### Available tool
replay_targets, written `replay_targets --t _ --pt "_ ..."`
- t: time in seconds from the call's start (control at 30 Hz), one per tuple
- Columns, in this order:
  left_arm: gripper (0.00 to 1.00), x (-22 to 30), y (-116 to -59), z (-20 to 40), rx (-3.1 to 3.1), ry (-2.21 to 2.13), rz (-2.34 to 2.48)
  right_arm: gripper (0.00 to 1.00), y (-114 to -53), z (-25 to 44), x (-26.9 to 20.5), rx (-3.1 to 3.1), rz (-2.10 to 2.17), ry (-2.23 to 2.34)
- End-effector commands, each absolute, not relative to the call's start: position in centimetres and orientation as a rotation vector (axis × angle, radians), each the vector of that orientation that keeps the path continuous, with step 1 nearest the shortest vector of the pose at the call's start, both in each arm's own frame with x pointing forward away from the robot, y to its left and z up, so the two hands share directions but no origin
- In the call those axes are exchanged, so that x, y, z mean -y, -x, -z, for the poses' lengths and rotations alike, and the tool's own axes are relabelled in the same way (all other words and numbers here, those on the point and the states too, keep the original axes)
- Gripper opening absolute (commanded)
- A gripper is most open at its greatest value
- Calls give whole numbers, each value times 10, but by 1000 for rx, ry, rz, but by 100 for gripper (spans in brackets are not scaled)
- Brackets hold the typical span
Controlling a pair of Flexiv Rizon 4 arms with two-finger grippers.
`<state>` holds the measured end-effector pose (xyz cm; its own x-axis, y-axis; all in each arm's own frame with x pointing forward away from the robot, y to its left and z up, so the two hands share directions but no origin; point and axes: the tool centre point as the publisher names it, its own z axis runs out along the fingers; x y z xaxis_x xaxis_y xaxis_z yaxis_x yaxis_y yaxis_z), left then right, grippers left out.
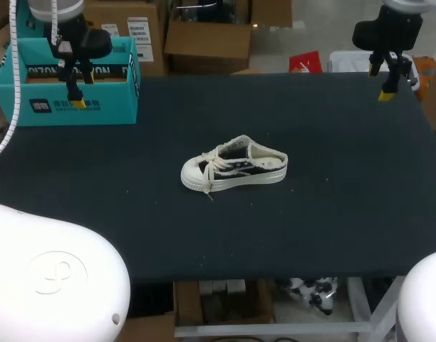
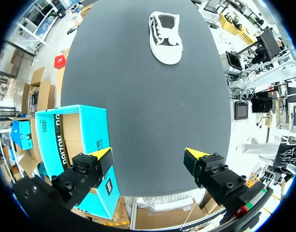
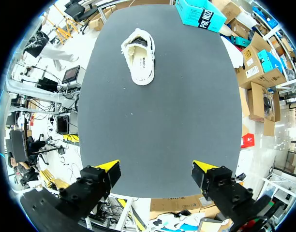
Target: Open the shoe tongue, take the insole out of the shoe, put the insole back into the shoe, and pack the shoe into the shoebox
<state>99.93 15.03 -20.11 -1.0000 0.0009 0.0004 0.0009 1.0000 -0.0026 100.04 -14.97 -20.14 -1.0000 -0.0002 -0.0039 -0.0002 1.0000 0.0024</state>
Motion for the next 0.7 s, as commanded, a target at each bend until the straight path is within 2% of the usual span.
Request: replay_targets --t 0.03,0.7 --pt "100 -150 -999 201 3140 1 -2 100 -1000 201 150 -3140 -1 0" --pt "100 -149 -999 203 3129 -40 -88 100 -1004 206 146 -3154 -46 14"
